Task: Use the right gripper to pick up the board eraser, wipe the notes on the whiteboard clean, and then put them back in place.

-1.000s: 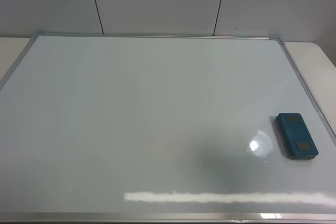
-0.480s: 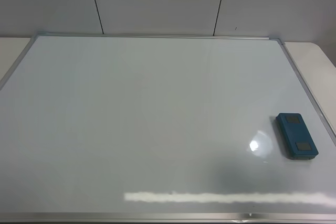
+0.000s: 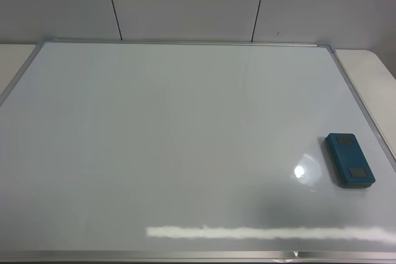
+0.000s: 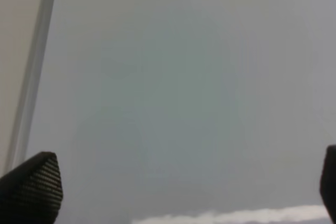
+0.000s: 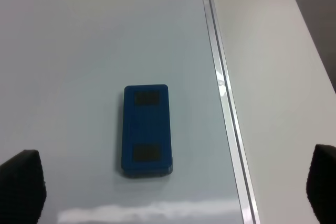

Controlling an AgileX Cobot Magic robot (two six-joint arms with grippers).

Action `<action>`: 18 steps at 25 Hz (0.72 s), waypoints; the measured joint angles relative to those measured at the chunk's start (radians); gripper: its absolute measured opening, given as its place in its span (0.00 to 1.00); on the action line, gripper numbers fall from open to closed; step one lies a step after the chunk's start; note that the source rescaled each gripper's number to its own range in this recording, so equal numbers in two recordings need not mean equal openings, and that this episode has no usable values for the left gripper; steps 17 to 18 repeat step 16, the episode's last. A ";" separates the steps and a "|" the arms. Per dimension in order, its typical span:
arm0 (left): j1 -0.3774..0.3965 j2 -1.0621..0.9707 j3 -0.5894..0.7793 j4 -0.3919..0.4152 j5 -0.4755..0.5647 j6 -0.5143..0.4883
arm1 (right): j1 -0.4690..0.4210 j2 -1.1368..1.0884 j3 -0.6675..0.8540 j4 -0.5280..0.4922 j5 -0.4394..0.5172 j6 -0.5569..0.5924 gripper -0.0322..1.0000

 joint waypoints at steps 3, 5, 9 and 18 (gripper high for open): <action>0.000 0.000 0.000 0.000 0.000 0.000 | 0.000 0.000 0.000 0.000 0.022 0.006 1.00; 0.000 0.000 0.000 0.000 0.000 0.000 | 0.000 0.000 0.000 0.000 0.030 0.007 1.00; 0.000 0.000 0.000 0.000 0.000 0.000 | 0.000 0.000 0.000 0.000 0.031 0.007 1.00; 0.000 0.000 0.000 0.000 0.000 0.000 | 0.000 0.000 0.001 0.001 -0.027 0.007 1.00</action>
